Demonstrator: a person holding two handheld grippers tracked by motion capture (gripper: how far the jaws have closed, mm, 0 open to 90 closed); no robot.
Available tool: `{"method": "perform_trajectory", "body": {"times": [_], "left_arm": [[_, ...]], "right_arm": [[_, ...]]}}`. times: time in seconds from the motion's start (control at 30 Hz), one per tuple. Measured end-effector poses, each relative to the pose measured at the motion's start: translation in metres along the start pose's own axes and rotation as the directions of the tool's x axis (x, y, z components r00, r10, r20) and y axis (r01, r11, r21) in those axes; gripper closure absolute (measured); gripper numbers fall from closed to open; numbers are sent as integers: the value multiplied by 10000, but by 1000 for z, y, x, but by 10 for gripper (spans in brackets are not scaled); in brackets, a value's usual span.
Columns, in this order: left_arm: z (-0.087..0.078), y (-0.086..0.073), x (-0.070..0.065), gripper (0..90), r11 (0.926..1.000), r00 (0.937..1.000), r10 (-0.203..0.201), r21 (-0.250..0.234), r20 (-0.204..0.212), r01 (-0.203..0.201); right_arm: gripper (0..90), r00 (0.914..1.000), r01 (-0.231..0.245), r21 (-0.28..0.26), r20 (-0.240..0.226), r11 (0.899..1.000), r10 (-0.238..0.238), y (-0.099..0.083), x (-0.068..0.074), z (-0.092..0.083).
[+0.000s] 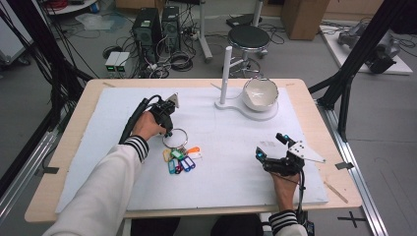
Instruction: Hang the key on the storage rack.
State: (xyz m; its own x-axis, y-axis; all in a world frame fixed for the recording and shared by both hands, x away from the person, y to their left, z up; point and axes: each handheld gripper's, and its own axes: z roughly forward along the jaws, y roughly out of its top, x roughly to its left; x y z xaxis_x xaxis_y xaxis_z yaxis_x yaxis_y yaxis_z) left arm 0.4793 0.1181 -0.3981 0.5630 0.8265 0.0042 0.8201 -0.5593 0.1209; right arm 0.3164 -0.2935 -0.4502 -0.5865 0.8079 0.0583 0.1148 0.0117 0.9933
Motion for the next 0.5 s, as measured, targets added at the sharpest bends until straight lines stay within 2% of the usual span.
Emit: {"method": "perform_trajectory", "body": {"times": [0.27,0.4,0.5], "left_arm": [[1,0,0,736,10000,10000,29,43,-68,-29],[2,1,-1,744,9999,9999,-88,52,-56,88],[3,2,-1,744,9999,9999,12,137,-100,-11]], "right_arm": [[11,10000,-52,40,23,10000,51,0,1,0],[11,10000,-47,43,16,10000,47,0,1,0],[11,10000,13,5,29,10000,-13,0,0,0]]}}
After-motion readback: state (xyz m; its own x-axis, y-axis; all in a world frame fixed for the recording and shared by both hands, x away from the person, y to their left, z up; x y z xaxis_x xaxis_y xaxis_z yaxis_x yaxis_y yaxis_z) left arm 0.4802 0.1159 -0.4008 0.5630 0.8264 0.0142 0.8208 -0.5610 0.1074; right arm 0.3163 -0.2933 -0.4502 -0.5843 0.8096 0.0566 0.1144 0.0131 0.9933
